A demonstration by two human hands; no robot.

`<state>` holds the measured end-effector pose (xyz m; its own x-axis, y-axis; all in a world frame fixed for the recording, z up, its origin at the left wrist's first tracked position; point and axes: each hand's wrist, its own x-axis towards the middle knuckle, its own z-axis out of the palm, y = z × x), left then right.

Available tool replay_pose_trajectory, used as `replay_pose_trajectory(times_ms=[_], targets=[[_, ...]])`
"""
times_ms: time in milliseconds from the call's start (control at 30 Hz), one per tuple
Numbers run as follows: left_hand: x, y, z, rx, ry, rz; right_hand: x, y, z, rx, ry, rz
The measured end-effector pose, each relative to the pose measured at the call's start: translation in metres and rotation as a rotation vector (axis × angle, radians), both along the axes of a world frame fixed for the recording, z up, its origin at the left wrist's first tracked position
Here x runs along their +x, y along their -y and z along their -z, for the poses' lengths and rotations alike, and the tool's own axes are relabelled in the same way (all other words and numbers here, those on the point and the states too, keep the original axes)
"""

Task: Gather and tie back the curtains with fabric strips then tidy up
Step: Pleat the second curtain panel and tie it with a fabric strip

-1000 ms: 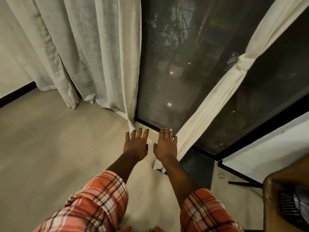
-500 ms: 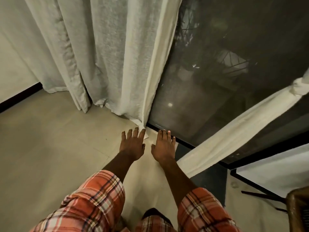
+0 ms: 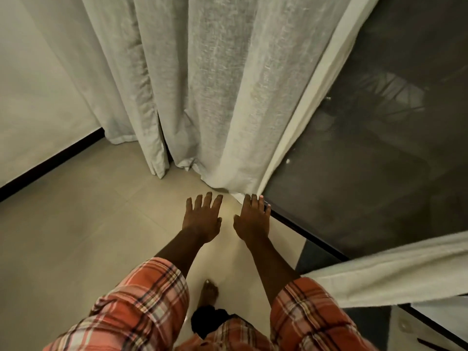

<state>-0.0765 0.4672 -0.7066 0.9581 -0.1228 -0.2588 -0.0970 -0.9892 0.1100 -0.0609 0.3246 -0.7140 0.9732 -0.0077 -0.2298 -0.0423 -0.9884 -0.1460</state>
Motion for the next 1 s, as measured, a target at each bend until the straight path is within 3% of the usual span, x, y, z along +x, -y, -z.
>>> replay_pose_trajectory(times_ms=[267, 633, 1000], targets=[[0.085, -0.050, -0.007, 0.015, 0.010, -0.054, 0.089, -0.045, -0.008, -0.002, 0.024, -0.031], [0.222, -0.082, -0.039, -0.013, 0.141, 0.079, 0.201, -0.062, -0.054, 0.008, 0.169, 0.170], [0.369, -0.131, -0.158, -0.069, 0.587, 0.304, 0.290, -0.083, -0.174, -0.117, 0.674, 0.431]])
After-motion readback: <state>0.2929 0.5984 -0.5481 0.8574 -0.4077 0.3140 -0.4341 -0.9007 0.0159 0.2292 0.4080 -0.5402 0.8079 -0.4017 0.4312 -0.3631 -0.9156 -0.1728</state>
